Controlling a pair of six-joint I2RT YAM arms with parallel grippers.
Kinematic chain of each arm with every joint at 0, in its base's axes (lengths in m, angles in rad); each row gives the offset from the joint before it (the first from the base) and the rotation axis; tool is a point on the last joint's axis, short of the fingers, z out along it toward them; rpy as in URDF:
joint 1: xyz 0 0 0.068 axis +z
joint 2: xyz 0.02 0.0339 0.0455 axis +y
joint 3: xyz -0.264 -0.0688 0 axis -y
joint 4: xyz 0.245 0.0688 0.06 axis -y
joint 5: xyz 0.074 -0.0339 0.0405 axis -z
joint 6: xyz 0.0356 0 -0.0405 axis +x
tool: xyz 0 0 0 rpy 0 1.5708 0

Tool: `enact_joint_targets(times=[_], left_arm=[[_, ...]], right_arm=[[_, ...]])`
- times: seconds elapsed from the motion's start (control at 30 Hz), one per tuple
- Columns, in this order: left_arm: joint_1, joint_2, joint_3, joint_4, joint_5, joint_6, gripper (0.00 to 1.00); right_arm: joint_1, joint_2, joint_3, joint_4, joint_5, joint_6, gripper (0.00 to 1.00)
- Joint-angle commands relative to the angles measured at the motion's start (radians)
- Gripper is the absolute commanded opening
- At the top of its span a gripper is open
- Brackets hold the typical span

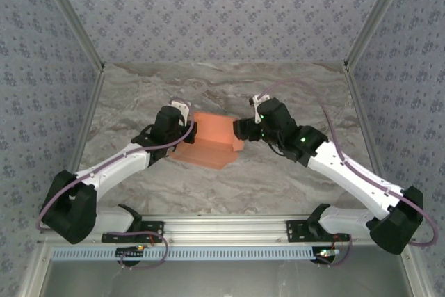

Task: Fold the paper box

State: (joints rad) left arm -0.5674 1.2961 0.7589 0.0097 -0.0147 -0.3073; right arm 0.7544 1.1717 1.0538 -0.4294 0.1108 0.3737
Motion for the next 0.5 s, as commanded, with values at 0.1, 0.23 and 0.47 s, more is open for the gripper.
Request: enact_joint_targets(times=[0.1,0.23,0.47], left_arm=[[0.004,-0.027,0.019,-0.004,0.034,-0.013,0.03],[0.004,-0.027,0.017,0.002,0.042,-0.02,0.03],[0.004,-0.037,0.019,0.005,0.05,-0.025,0.03]], right_arm=[[-0.085,-0.093,-0.181,0.142,-0.295,-0.07,0.72],[-0.151,-0.12,-0.286,0.262,-0.41,-0.051,0.68],[-0.182,-0.062,-0.312,0.362,-0.473,-0.038,0.58]])
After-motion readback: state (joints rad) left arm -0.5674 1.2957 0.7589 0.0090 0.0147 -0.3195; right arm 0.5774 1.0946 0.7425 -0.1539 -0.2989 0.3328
